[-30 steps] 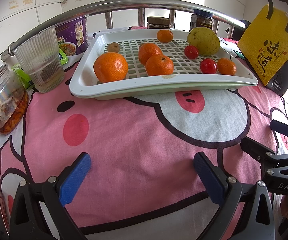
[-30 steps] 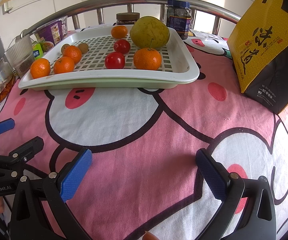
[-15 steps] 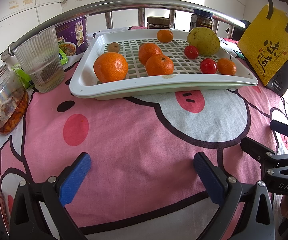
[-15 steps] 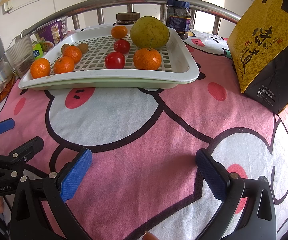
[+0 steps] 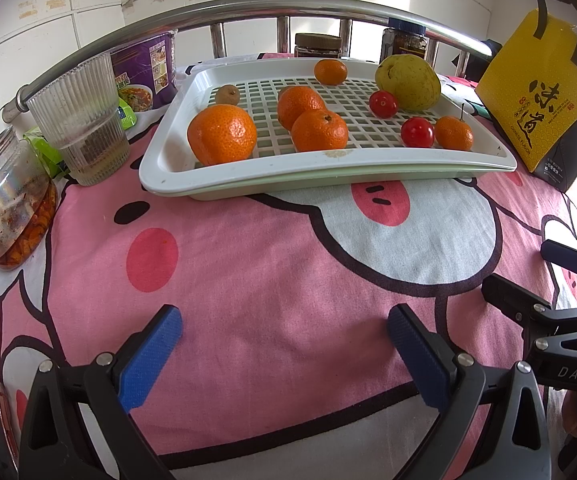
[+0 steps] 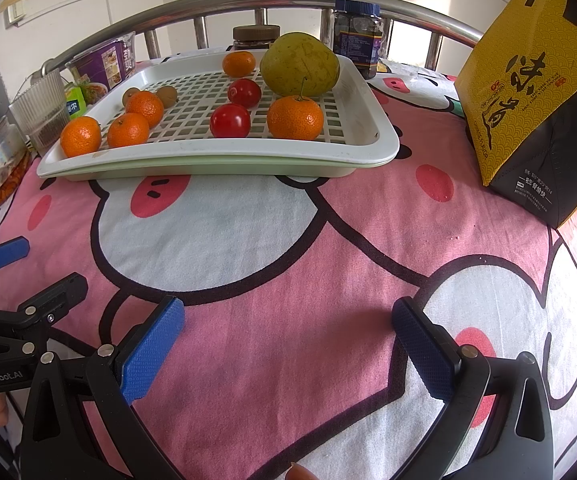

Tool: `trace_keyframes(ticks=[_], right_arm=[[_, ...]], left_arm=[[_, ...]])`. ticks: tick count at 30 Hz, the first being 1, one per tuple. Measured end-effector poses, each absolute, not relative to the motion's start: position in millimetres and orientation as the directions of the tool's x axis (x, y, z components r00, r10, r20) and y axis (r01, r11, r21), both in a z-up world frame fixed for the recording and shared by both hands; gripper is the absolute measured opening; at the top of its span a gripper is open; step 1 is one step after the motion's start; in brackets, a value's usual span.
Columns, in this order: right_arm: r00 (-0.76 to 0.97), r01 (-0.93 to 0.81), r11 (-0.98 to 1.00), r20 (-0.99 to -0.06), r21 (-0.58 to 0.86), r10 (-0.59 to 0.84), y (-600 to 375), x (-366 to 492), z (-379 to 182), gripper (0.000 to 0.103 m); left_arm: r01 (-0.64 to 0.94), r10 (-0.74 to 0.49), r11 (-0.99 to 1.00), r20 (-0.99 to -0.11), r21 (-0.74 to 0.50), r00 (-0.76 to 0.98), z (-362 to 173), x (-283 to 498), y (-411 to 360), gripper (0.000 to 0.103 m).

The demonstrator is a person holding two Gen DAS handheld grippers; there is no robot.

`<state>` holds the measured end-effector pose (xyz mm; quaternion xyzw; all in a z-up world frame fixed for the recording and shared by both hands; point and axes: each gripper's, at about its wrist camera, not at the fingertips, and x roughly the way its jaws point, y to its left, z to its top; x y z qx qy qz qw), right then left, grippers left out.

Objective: Organize fruits

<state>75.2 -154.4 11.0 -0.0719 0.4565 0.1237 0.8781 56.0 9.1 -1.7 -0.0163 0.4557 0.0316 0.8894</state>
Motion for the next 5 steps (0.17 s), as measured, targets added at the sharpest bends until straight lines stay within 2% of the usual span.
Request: trace_keyframes(ticks=[5], right_arm=[[0.553,-0.283,0.959,-0.82,-0.013,0.152,-154.5,75.1,11.0,0.103]], left_arm=[[-0.071,0.041,0.997,-0.812,0.0,0.583,-1.8,56.1,9.1,0.103]])
